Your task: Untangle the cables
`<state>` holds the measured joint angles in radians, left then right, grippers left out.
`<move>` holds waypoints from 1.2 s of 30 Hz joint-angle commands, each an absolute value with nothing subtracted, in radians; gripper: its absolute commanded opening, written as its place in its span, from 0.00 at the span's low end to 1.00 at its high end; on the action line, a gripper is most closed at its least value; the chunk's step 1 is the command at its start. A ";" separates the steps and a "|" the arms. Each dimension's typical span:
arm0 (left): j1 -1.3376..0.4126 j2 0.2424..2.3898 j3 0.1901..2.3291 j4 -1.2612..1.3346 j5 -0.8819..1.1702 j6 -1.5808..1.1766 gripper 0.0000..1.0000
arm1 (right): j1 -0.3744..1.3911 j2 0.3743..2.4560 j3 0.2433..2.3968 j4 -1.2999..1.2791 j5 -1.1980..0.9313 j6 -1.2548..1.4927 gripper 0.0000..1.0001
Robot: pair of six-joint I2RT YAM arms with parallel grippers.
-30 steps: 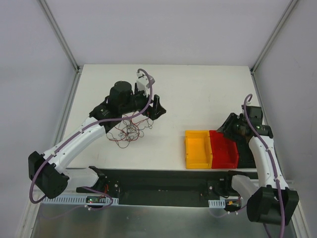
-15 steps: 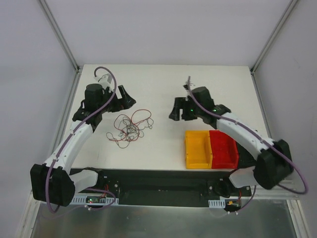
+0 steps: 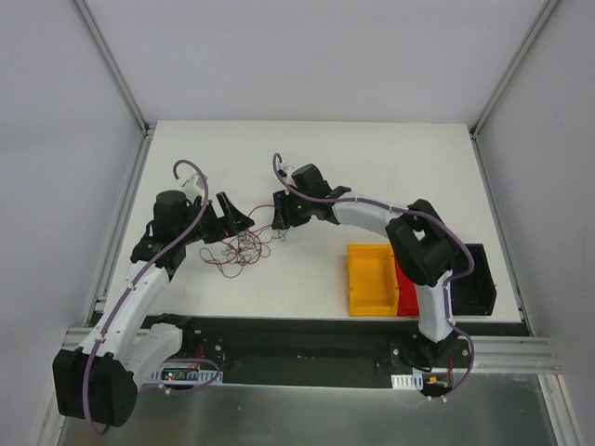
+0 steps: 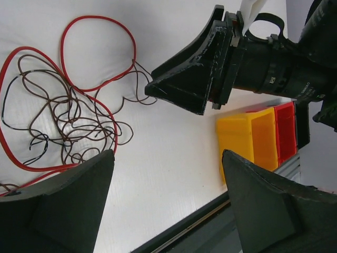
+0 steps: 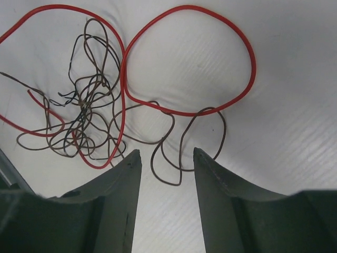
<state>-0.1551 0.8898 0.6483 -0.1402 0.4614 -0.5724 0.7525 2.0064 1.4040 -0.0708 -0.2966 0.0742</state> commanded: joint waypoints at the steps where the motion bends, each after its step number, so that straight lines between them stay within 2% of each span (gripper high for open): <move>1: -0.144 0.992 0.679 -0.137 0.511 -0.621 0.80 | 0.758 2.062 1.480 -0.026 -0.340 0.052 0.44; 3: -0.144 1.067 0.702 -0.129 0.529 -0.632 0.76 | 0.759 2.083 1.497 -0.026 -0.350 0.064 0.40; 6: -0.143 1.176 0.733 -0.107 0.529 -0.659 0.72 | 0.767 2.085 1.487 -0.011 -0.370 0.083 0.28; 8: -0.143 1.256 0.752 -0.074 0.528 -0.711 0.71 | 0.772 2.056 1.444 0.035 -0.394 0.095 0.14; 9: -0.144 1.311 0.770 -0.074 0.534 -0.745 0.71 | 0.772 2.033 1.416 0.046 -0.400 0.100 0.02; 10: -0.144 1.375 0.796 -0.074 0.547 -0.765 0.72 | 0.772 1.998 1.390 0.052 -0.402 0.104 0.00; 12: -0.144 1.497 0.847 -0.095 0.568 -0.785 0.62 | 0.772 1.904 1.318 0.060 -0.390 0.118 0.00; 14: -0.144 1.599 0.874 -0.101 0.587 -0.814 0.58 | 0.772 1.783 1.252 0.057 -0.365 0.132 0.00; 17: -0.138 1.710 0.897 -0.103 0.609 -0.818 0.47 | 0.770 1.594 1.252 -0.059 -0.335 0.114 0.00; 21: -0.117 1.753 0.882 -0.103 0.565 -0.822 0.47 | 0.744 1.387 1.324 -0.176 -0.307 0.101 0.00; 25: -0.089 1.752 0.859 -0.103 0.532 -0.805 0.47 | 0.681 1.278 1.448 -0.282 -0.276 0.069 0.00; 36: -0.008 1.698 0.842 -0.100 0.540 -0.788 0.49 | 0.505 1.344 1.934 -0.491 -0.284 0.028 0.00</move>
<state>-0.0227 1.7309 0.8516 -0.0795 0.5941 -0.8215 0.5339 1.2957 1.8145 -0.3954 -0.2924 0.0578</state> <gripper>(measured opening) 0.480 0.009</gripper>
